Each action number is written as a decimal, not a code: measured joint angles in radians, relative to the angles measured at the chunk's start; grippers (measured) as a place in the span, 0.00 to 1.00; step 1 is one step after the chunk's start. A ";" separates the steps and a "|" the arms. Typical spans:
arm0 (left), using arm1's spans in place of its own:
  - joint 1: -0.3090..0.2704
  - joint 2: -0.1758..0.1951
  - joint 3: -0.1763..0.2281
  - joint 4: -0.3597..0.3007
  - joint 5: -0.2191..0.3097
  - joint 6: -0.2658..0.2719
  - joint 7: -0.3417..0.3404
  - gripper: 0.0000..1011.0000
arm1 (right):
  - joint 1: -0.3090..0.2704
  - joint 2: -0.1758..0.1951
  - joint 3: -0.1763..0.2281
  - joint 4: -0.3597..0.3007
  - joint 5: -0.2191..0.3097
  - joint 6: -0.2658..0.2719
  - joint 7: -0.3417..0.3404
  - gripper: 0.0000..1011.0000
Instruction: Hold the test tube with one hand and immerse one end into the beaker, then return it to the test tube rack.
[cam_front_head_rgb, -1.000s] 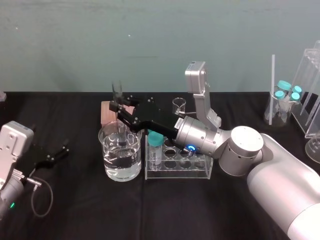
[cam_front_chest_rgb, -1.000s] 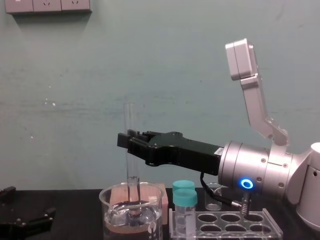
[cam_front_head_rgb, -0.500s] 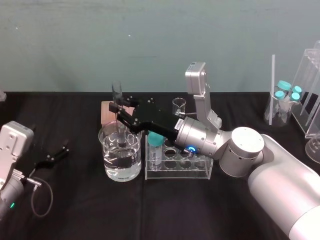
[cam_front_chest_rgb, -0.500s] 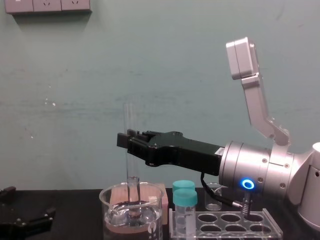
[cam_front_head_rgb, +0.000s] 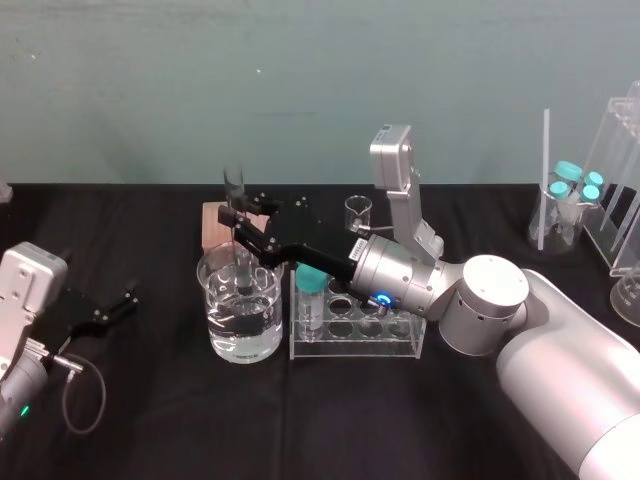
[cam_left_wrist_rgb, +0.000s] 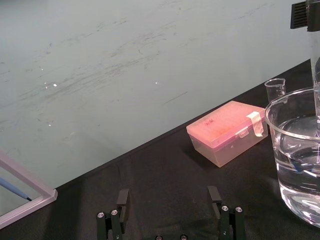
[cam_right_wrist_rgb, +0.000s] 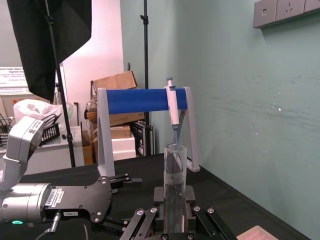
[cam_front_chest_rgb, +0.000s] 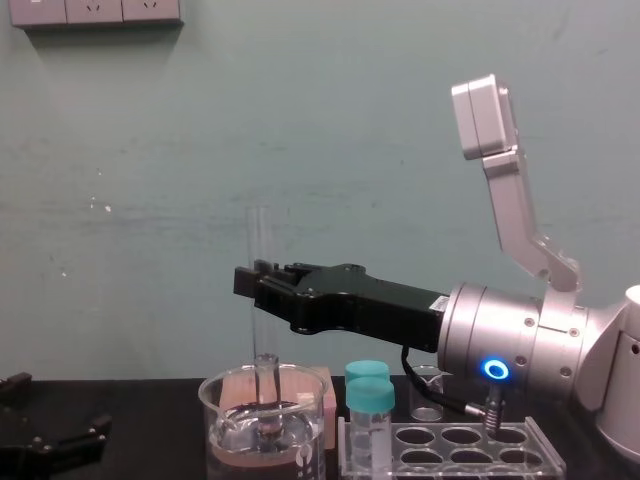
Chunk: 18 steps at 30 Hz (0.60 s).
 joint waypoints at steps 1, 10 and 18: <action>0.000 0.000 0.000 0.000 0.000 0.000 0.000 0.99 | 0.000 0.000 0.000 0.000 0.000 0.000 0.000 0.23; 0.000 0.000 0.000 0.000 0.000 0.000 0.000 0.99 | 0.000 -0.001 -0.002 0.000 -0.001 0.003 -0.002 0.23; 0.000 0.000 0.000 0.000 0.000 0.000 0.000 0.99 | 0.003 -0.002 -0.001 0.003 -0.001 0.002 -0.003 0.23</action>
